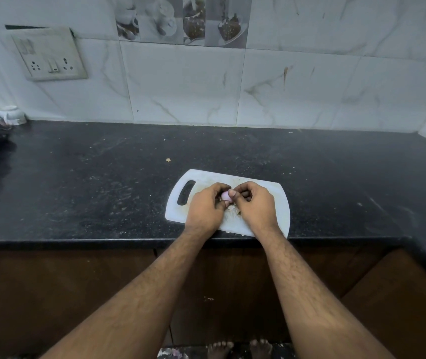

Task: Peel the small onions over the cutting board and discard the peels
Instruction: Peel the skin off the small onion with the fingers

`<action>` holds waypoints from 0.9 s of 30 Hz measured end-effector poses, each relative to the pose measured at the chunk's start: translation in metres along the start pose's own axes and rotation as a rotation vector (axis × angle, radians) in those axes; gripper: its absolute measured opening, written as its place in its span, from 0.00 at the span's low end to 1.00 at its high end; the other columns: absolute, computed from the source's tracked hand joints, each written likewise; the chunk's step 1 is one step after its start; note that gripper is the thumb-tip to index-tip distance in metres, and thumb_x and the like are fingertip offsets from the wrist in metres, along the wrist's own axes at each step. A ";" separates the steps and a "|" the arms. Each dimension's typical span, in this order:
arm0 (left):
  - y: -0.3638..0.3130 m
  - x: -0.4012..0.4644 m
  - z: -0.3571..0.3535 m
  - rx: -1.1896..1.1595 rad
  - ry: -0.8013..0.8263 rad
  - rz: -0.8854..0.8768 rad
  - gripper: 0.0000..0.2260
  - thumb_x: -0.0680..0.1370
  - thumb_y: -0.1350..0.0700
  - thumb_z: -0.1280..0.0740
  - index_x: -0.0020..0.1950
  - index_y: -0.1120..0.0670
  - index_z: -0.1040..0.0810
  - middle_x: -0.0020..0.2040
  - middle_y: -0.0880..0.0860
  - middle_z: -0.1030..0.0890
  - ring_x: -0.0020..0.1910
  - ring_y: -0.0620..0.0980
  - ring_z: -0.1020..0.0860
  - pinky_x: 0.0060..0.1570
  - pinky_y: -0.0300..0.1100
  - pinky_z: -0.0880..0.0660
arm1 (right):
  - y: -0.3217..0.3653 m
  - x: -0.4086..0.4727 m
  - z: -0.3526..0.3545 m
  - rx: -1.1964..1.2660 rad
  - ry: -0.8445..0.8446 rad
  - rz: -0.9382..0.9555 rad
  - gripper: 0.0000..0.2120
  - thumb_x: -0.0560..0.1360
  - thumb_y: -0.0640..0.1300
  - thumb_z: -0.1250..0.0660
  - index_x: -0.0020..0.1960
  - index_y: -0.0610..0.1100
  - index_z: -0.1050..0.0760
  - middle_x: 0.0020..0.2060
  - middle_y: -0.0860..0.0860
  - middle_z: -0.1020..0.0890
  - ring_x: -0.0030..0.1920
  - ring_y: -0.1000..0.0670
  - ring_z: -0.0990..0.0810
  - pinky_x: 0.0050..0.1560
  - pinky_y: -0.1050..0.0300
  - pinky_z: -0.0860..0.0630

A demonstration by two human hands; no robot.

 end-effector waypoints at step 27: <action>-0.007 -0.001 -0.002 0.112 0.033 -0.043 0.08 0.82 0.57 0.34 0.60 0.51 0.20 0.50 0.48 0.14 0.49 0.46 0.19 0.51 0.41 0.23 | 0.001 0.000 -0.007 -0.135 0.143 -0.008 0.10 0.85 0.49 0.42 0.52 0.48 0.23 0.41 0.54 0.17 0.42 0.53 0.22 0.39 0.57 0.30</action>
Point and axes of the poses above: each hand's wrist, its own x-axis towards the middle knuckle, its own z-axis out of the back of the hand, y = z × x, the point moved 7 cm from there along x, towards the middle knuckle
